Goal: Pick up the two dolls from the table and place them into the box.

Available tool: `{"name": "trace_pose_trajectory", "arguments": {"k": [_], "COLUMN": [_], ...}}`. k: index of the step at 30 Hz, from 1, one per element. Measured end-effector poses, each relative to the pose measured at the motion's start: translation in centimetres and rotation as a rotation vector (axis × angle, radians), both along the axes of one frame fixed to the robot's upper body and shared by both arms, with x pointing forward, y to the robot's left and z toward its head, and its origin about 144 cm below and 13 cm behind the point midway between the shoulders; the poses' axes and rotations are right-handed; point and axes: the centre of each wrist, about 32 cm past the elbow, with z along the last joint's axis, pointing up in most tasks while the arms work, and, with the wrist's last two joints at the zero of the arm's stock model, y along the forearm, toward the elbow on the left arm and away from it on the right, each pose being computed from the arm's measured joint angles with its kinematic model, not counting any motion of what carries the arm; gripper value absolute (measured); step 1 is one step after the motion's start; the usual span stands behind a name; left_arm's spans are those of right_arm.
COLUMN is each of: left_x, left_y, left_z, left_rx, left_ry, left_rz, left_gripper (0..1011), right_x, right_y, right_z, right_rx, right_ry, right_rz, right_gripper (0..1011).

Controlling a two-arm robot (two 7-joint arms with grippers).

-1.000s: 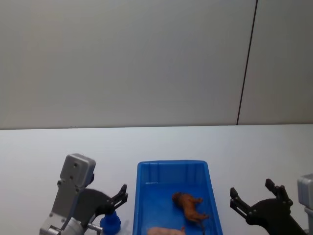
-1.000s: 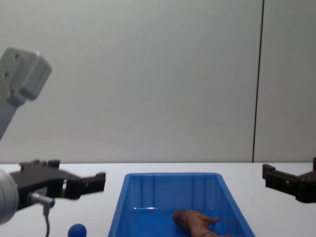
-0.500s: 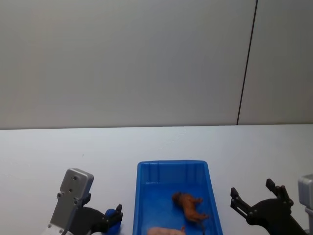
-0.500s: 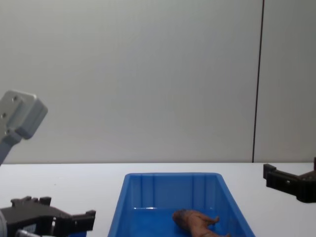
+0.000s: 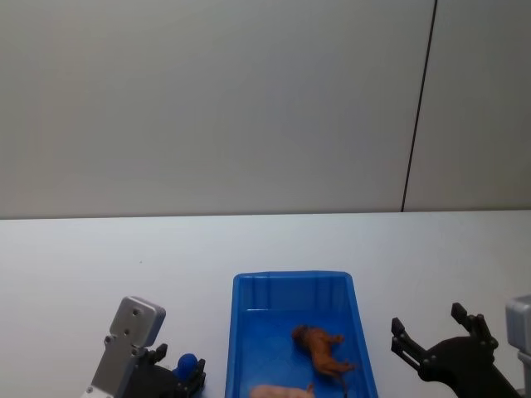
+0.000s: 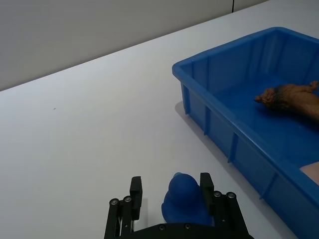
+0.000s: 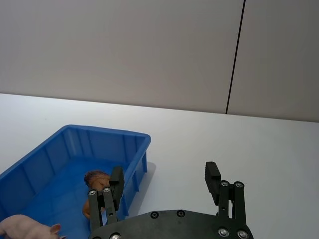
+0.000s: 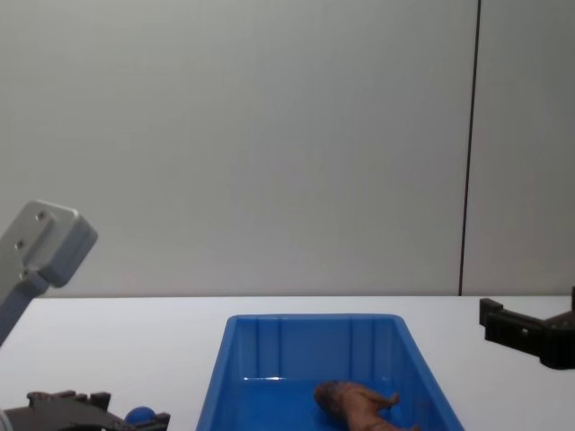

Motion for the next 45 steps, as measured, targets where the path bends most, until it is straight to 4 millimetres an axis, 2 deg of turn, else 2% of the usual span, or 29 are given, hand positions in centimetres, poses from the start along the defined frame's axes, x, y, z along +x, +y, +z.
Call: {"name": "trace_pose_trajectory", "arguments": {"k": [1, 4, 8, 9, 15, 26, 45], "left_x": [0.0, 0.1, 0.1, 0.1, 0.2, 0.3, 0.9], "left_y": [0.0, 0.0, 0.0, 0.0, -0.1, -0.2, -0.8], "left_z": [0.0, -0.1, -0.3, -0.3, -0.4, 0.2, 5.0], "left_rx": [0.001, 0.004, 0.009, 0.009, 0.012, 0.018, 0.04], "left_ry": [0.002, 0.008, 0.013, 0.014, 0.008, -0.043, -0.236], "left_rz": [-0.002, -0.011, -0.024, -0.026, -0.038, -0.053, -0.143], "left_gripper": [719, 647, 476, 476, 287, 218, 103], "right_x": [0.0, 0.0, 0.0, 0.0, 0.0, 0.0, 0.0], "right_y": [0.0, 0.0, 0.0, 0.0, 0.0, 0.0, 0.0], "right_z": [0.0, 0.0, 0.0, 0.0, 0.0, 0.0, 0.0], "right_rx": [0.0, 0.0, 0.0, 0.0, 0.0, 0.0, 0.0], "right_ry": [0.0, 0.0, 0.0, 0.0, 0.0, 0.0, 0.0], "right_rz": [0.0, 0.0, 0.0, 0.0, 0.0, 0.0, 0.0], "right_gripper": [1001, 1001, 1001, 1001, 1001, 1001, 1001]}}
